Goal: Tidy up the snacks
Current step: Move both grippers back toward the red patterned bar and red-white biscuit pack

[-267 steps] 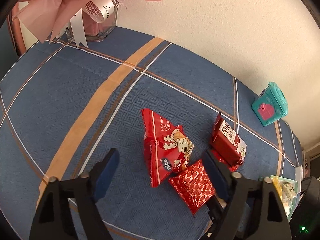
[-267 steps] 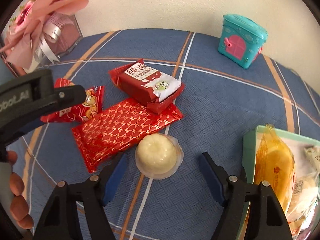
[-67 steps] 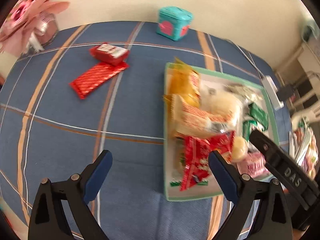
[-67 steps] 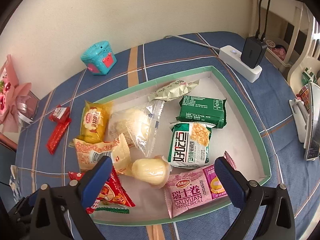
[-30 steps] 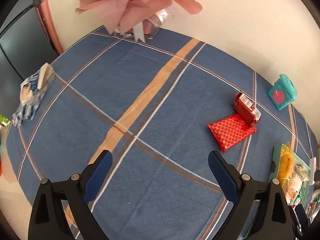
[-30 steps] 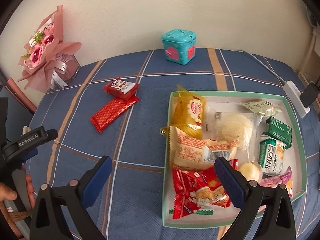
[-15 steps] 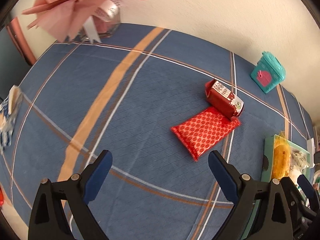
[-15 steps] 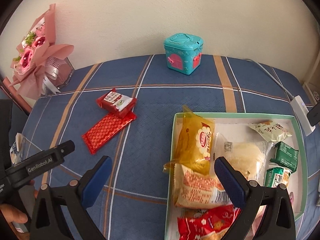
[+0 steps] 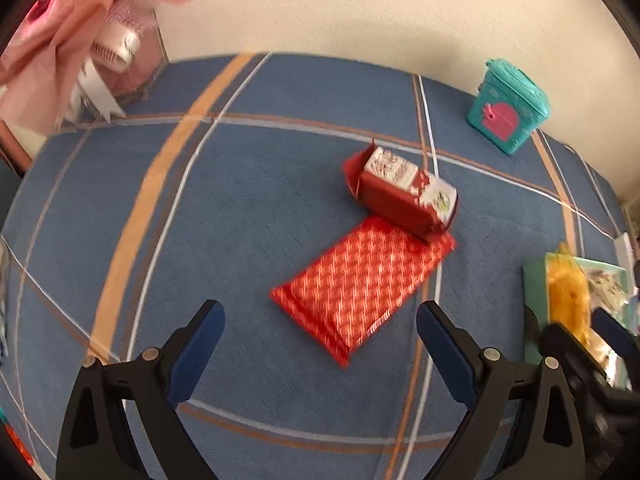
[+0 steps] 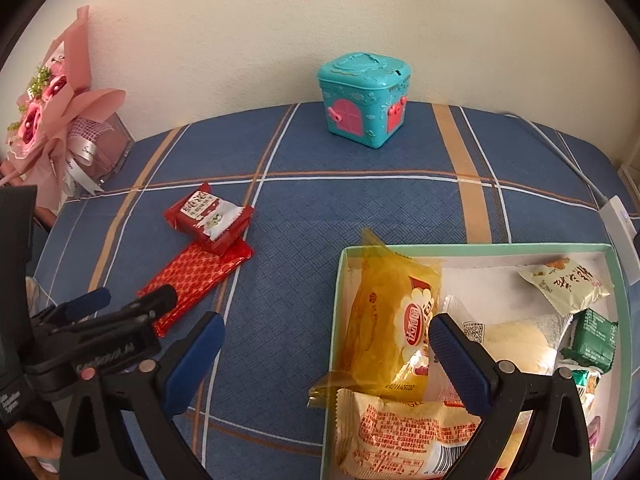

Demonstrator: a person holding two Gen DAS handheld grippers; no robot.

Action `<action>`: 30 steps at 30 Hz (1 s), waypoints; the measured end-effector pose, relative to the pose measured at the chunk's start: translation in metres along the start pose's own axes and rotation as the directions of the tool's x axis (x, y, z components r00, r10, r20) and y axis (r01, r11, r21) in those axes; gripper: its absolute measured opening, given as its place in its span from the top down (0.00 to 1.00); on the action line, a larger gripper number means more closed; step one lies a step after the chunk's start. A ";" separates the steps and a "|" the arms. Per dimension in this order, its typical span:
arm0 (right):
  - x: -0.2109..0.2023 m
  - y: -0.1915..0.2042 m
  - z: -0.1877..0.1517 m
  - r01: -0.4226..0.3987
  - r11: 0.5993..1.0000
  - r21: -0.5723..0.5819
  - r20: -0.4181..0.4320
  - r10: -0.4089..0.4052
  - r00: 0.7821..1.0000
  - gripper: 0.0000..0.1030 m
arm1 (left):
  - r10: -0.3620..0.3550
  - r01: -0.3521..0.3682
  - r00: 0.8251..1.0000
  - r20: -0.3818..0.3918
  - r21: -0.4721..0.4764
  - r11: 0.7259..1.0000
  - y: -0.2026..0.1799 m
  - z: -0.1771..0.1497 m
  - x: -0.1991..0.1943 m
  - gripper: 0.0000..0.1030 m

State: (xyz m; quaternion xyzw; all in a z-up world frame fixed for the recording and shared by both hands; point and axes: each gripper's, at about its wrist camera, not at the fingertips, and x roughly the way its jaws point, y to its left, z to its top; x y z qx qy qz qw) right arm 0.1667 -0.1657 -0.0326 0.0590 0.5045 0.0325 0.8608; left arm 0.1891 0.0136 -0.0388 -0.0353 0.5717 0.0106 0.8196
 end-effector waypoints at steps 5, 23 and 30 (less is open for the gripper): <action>-0.020 0.018 0.008 -0.014 1.000 0.017 0.013 0.014 1.000 0.00 | 0.038 -0.038 0.999 0.018 -0.013 0.999 0.023 -0.023 -0.026 0.06; -0.047 0.056 -0.009 0.030 0.999 -0.045 -0.057 -0.032 0.998 0.00 | -0.062 0.061 0.998 0.002 -0.085 0.994 0.043 -0.038 -0.035 0.06; -0.033 0.048 -0.003 -0.011 0.998 -0.062 -0.025 0.010 1.000 0.00 | -0.064 0.067 0.998 0.028 -0.121 0.990 0.051 -0.024 -0.029 0.06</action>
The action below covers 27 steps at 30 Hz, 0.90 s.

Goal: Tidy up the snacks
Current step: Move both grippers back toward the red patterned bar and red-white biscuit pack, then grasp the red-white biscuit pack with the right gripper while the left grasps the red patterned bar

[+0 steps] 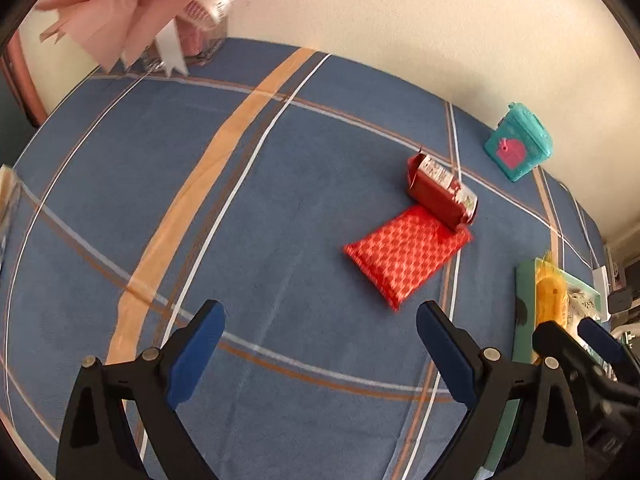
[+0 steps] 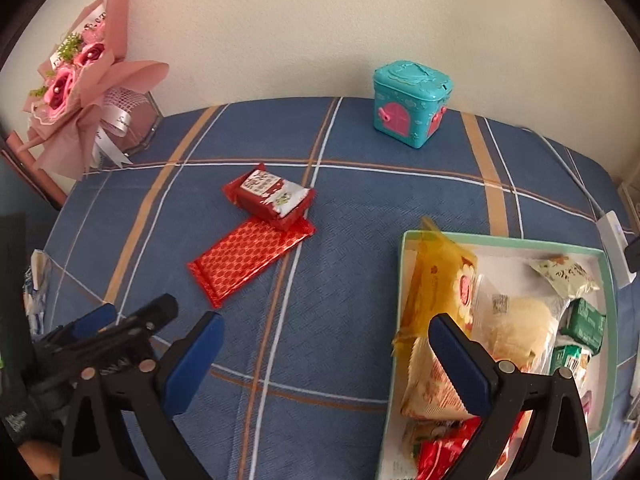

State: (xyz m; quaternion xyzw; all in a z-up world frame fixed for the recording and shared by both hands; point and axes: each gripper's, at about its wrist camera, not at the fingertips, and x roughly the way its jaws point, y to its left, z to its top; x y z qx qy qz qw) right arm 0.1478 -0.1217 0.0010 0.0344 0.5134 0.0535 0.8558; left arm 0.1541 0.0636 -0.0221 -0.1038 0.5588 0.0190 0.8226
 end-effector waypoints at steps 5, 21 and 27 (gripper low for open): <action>0.007 -0.012 0.013 -0.012 1.000 0.015 0.006 0.012 1.000 0.00 | -0.016 0.016 1.000 0.017 0.032 0.999 -0.002 0.006 0.009 0.06; 0.071 0.012 0.068 -0.063 0.991 -0.114 -0.054 0.058 0.997 0.01 | -0.067 0.062 0.997 0.031 0.147 0.987 -0.023 0.021 0.042 0.06; 0.101 0.035 0.080 -0.064 0.982 -0.179 -0.076 0.051 0.996 0.02 | -0.078 0.075 0.997 0.017 0.148 0.986 -0.022 0.025 0.051 0.06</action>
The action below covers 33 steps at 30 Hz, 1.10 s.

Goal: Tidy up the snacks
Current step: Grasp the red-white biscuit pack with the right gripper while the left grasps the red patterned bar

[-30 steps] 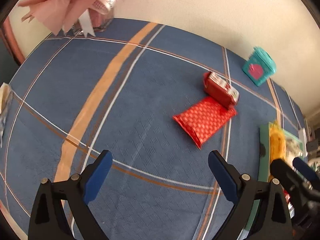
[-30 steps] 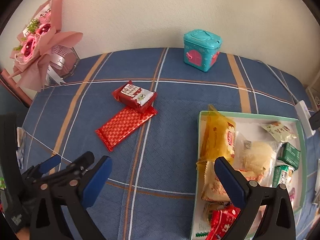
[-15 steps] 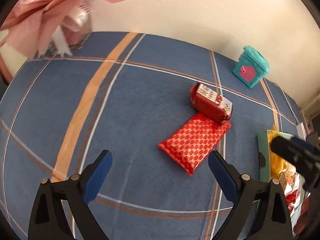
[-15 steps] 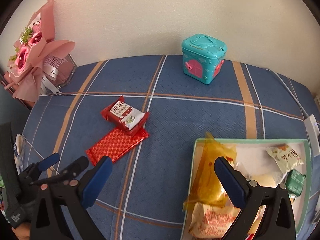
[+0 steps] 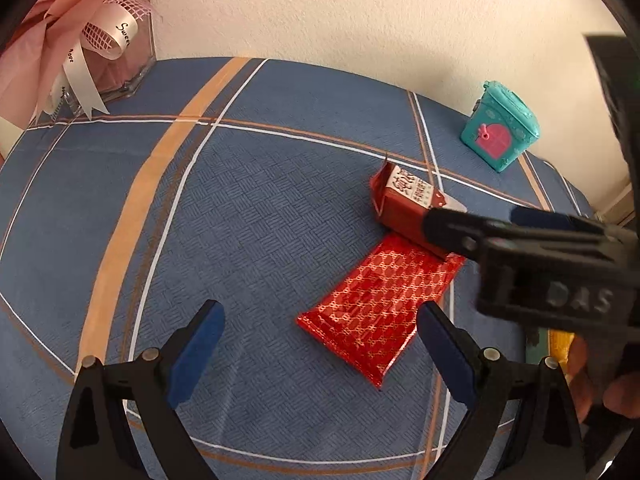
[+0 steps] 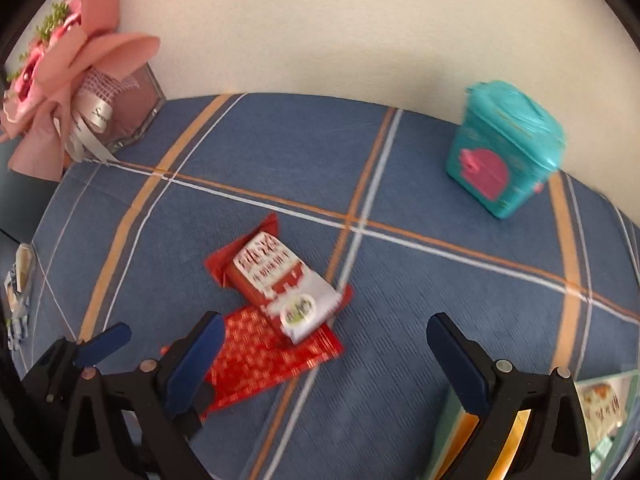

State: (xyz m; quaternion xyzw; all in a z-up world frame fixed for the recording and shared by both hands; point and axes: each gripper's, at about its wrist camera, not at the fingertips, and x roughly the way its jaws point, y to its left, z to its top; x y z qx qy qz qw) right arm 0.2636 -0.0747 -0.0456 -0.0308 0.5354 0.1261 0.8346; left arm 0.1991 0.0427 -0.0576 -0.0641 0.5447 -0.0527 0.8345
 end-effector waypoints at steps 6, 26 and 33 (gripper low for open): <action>0.022 0.015 0.012 0.002 0.999 -0.044 -0.024 -0.003 1.000 0.13 | -0.008 0.008 1.000 0.003 0.017 1.000 -0.003 0.002 0.002 0.06; 0.014 -0.045 -0.011 0.084 0.990 0.110 -0.082 -0.075 0.994 0.59 | 0.073 -0.071 0.997 -0.010 0.139 0.988 -0.049 0.001 0.029 0.19; 0.009 -0.040 -0.023 0.101 0.991 0.083 -0.087 -0.094 0.992 0.59 | 0.072 -0.073 0.997 0.006 0.078 0.994 -0.034 0.004 0.021 0.40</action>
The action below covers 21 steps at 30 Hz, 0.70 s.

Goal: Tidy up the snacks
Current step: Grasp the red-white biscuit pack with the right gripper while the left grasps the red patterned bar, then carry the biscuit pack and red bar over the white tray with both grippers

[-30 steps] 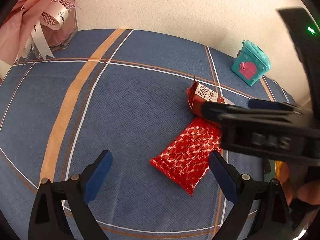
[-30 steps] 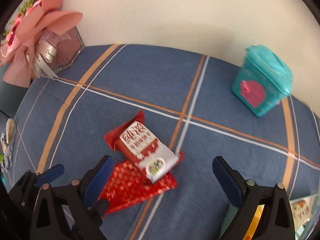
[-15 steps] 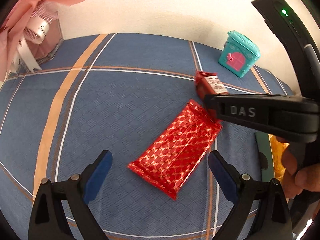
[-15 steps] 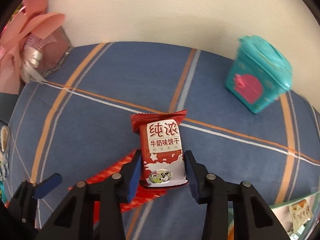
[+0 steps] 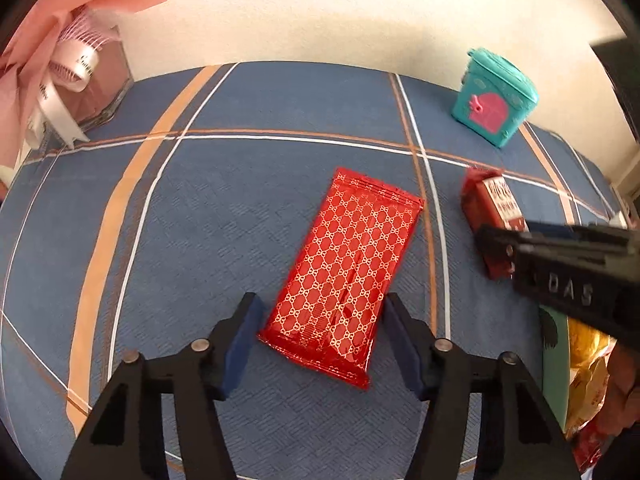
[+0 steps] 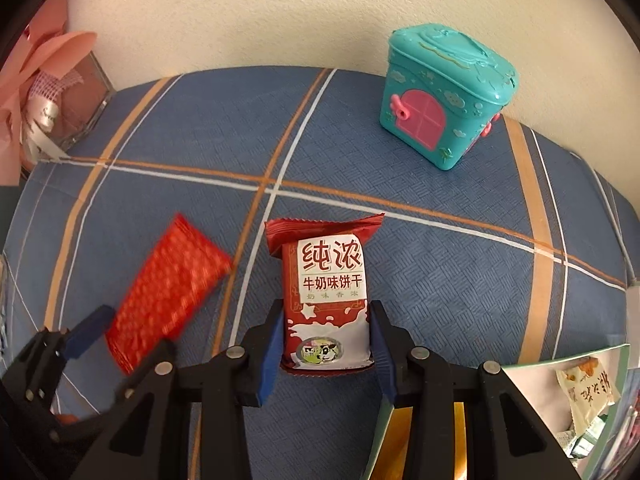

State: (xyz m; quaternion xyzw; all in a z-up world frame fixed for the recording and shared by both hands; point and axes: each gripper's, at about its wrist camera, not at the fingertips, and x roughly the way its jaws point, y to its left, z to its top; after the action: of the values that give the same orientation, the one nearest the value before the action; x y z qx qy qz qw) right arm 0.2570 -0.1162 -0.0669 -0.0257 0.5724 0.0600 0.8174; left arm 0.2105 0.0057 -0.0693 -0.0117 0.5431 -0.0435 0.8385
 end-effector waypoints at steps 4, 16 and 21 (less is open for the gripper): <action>-0.003 0.007 -0.010 -0.004 1.000 -0.007 -0.007 0.004 1.000 0.59 | 0.016 -0.016 1.000 -0.002 -0.052 0.998 0.010 0.000 -0.004 0.52; -0.033 0.029 -0.054 -0.058 0.998 -0.024 -0.006 0.057 0.998 0.59 | -0.028 0.019 0.999 -0.042 -0.196 0.980 0.041 -0.009 -0.018 0.53; -0.047 0.032 -0.066 -0.071 0.997 -0.026 -0.016 0.071 0.997 0.59 | -0.046 0.025 0.997 -0.069 -0.279 0.960 0.054 -0.027 -0.031 0.53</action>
State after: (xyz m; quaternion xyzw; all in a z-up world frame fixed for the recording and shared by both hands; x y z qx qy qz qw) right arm 0.1760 -0.0952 -0.0448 -0.0166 0.5782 0.0965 0.8100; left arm 0.1769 0.0626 -0.0561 -0.1372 0.5747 0.0175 0.8066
